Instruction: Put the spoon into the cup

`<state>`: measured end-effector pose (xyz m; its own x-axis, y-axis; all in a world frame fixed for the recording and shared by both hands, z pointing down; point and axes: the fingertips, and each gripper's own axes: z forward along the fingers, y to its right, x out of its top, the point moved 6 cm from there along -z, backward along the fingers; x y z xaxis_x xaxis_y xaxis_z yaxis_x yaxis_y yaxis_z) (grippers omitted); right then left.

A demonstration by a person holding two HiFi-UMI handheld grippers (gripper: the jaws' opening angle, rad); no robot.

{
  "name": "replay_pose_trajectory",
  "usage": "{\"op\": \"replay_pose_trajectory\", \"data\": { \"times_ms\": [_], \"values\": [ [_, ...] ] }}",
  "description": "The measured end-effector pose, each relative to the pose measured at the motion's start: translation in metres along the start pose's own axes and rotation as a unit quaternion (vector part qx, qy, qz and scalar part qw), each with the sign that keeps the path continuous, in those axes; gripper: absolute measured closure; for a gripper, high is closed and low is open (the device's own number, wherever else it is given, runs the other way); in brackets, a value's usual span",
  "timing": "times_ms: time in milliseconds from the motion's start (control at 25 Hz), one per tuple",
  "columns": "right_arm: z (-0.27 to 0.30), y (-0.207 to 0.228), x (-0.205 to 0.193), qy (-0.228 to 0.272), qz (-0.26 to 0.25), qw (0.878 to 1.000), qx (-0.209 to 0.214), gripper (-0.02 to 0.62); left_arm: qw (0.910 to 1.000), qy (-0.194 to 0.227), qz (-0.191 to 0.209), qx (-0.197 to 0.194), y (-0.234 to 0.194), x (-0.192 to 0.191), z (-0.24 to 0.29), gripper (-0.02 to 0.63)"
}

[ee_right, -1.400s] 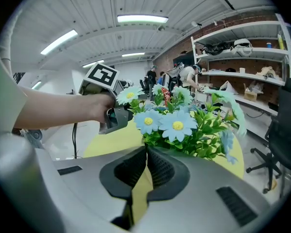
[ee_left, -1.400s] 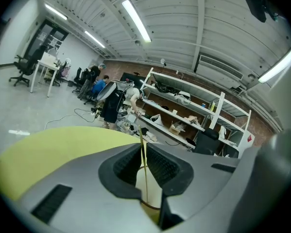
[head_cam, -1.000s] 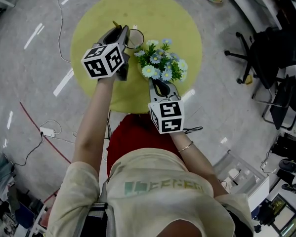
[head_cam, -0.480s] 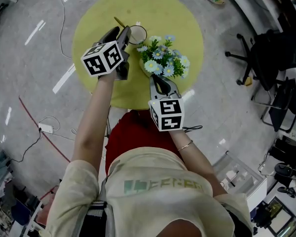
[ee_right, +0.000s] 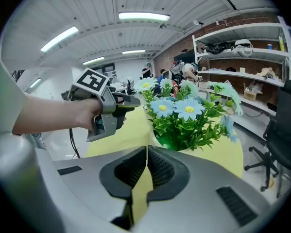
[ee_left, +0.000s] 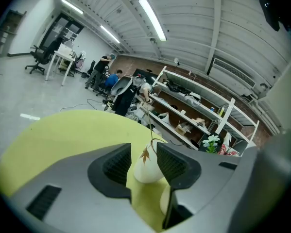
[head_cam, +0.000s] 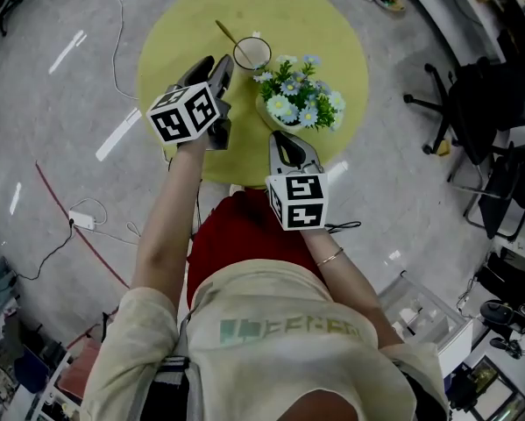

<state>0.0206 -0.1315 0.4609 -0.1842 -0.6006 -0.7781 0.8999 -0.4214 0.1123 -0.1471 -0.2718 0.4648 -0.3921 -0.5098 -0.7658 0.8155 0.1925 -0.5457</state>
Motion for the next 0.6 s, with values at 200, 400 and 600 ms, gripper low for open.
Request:
{"op": "replay_pose_trajectory", "data": {
  "times_ms": [200, 400, 600],
  "values": [
    [-0.005, -0.008, -0.006, -0.001, -0.002, 1.000, 0.000, 0.558, 0.9999, -0.008, -0.003, 0.011, -0.006, -0.012, -0.020, 0.445],
    [-0.011, -0.016, -0.010, 0.005, -0.005, 1.000, -0.003, 0.558, 0.9996, -0.020, -0.004, 0.019, -0.010, -0.022, -0.037, 0.449],
    [-0.019, -0.024, -0.012, 0.010, -0.006, 1.000, -0.006, 0.558, 0.9990, -0.019, 0.019, 0.037, -0.010, -0.028, -0.062, 0.527]
  ]
}}
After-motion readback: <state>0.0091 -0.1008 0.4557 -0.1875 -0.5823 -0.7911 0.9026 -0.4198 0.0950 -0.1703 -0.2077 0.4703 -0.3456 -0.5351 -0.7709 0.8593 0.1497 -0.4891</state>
